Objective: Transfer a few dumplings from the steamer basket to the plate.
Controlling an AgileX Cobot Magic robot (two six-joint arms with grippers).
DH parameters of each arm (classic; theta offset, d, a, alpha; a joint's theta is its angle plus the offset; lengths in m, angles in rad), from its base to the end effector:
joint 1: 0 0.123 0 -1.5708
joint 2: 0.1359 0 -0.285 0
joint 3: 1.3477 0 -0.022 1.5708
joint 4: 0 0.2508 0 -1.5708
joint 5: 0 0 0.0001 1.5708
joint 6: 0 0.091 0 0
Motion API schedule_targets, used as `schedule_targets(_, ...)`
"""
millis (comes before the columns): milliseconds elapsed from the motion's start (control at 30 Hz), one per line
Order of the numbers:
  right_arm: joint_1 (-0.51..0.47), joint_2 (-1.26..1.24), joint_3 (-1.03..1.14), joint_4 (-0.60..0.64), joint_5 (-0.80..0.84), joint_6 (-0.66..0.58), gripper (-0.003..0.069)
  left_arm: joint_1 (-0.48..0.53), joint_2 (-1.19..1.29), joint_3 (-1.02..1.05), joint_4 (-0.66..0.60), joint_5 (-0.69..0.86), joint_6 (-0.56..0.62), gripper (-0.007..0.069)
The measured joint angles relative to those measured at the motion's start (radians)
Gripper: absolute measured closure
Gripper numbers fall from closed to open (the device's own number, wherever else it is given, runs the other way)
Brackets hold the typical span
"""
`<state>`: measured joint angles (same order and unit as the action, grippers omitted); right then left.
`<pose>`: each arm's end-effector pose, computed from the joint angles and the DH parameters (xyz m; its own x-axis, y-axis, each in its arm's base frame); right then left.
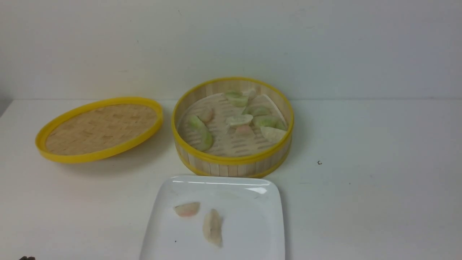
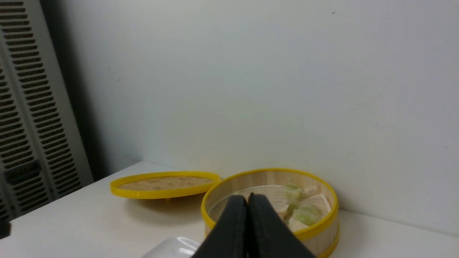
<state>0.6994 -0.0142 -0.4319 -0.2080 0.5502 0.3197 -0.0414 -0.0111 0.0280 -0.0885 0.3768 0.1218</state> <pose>0.0158 0.0004 0.3033 -0.0842 0.1126 -0.9901 -0.5510 0.8226 0.1404 0.0524 -0.0051 0.1706 -0.2971 0.0518 -0.9534 0.0842 0.9961 0.0279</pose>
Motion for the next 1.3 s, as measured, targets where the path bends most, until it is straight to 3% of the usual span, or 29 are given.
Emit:
schedule_targets(100,0.0,0.0,0.0,0.151,-0.007,-0.166,0.0673,0.0,0.0,0.0,0.0,0.0,0.0,0.0631)
schedule_targets(300,-0.007,0.0,0.012,0.208,-0.037,-0.24,0.0673,0.0,0.0,0.0,0.0,0.0,0.0,0.0631)
schedule_targets(400,-0.134,0.0,0.063,0.208,-0.061,-0.243,0.0673,0.0,0.0,0.0,0.0,0.001,0.0,0.0631)
schedule_targets(500,-0.35,0.0,0.156,0.208,-0.075,-0.243,0.0673,0.0,0.0,0.0,0.0,0.001,0.0,0.0631)
schedule_targets(567,-0.41,0.0,0.189,0.2,-0.075,-0.243,0.0673,0.0,0.0,0.0,0.0,0.001,0.0,0.0631)
schedule_targets(633,-0.551,0.0,0.292,0.194,-0.076,-0.246,0.0673,0.001,0.0,0.0,0.0,0.001,0.0,0.0631)
schedule_targets(767,-0.657,0.0,0.411,0.193,-0.078,-0.246,0.0673,0.001,0.0,0.0,0.0,0.001,0.0,0.0631)
schedule_targets(900,-0.706,0.001,0.448,0.193,-0.145,-0.246,0.0673,0.001,0.0,0.0,0.0,0.003,0.0,0.0631)
schedule_targets(1300,-0.712,0.001,0.451,0.194,-0.166,-0.246,0.0673,0.001,0.0,0.0,0.0,0.003,0.0,0.0631)
